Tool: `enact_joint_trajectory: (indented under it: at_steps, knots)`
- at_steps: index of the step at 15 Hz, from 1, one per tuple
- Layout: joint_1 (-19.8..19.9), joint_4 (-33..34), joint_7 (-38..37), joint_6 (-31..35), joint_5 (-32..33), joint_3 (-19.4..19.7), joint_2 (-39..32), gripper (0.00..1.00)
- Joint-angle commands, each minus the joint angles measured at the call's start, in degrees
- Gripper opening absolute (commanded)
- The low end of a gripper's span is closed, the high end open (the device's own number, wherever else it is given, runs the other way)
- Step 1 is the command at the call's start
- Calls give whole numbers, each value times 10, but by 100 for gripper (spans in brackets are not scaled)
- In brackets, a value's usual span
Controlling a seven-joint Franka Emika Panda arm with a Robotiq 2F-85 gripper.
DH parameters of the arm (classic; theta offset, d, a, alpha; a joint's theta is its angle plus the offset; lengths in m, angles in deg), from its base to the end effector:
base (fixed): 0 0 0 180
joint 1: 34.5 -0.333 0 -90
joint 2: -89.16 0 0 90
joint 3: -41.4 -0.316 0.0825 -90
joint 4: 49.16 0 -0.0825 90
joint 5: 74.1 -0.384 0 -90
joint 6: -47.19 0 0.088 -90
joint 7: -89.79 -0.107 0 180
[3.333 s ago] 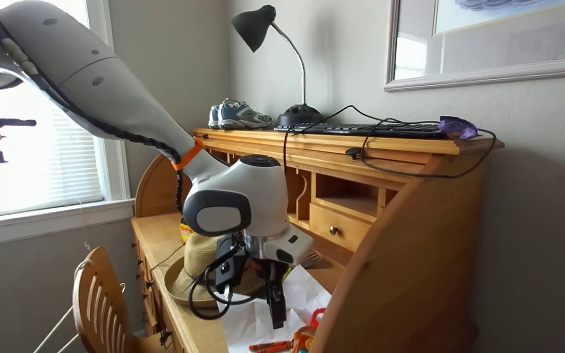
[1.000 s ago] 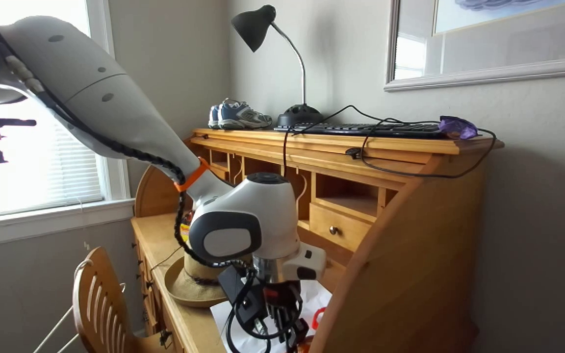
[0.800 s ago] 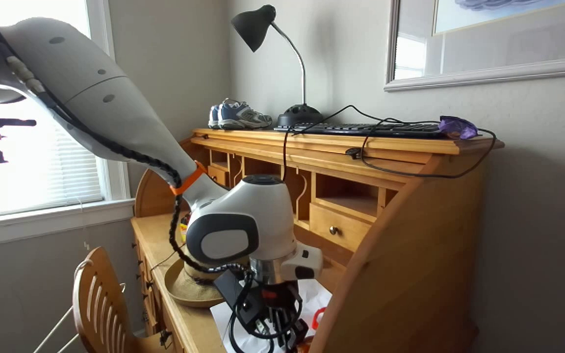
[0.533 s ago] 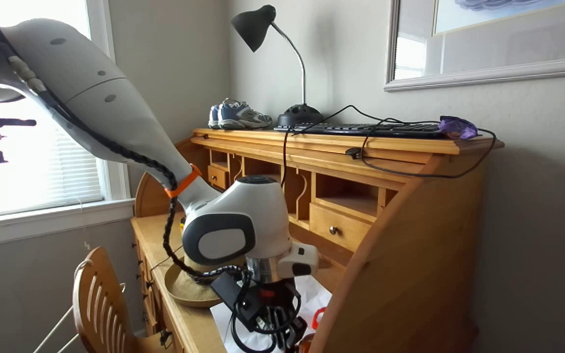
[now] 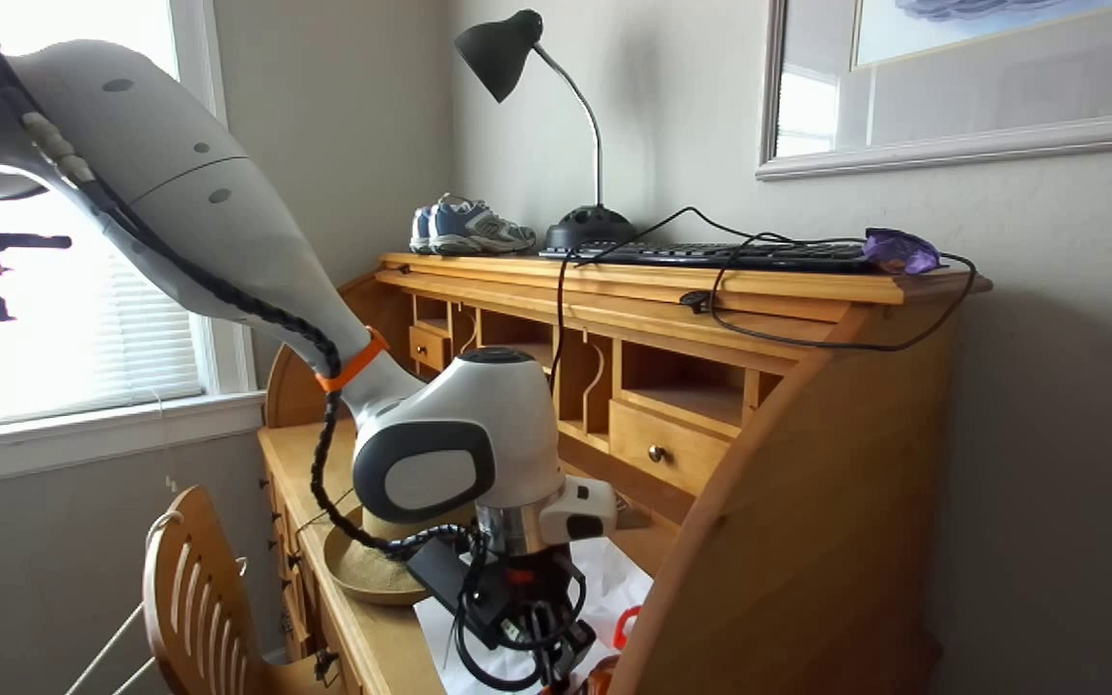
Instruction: Put the crayon in the crayon box
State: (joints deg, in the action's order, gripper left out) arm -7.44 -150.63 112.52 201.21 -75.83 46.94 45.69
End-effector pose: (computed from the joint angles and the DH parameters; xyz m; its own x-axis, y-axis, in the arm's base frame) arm 0.5666 -0.3571 0.1489 0.9790 -0.1574 0.1299 -0.1718 -0.9792 0.1076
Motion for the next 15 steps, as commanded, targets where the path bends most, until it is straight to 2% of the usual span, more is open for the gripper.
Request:
enact_joint_trajectory:
  at_steps: [1, 2, 4, 5, 8, 12, 15]
  knots:
    - [-2, -19, 5, 11, 14, 0, 10, 18]
    - [-2, -17, 7, 13, 16, 0, 7, 18]
    - [-4, -13, 7, 14, 20, 2, 4, 4]
    - [-3, -15, 5, 14, 18, 1, 7, 0]
    - [19, -44, 17, 22, -8, -25, 44, 3]
    - [127, -164, 133, 67, -117, -163, 168, 3]
    - [225, -236, 264, 87, -241, -298, 242, 3]
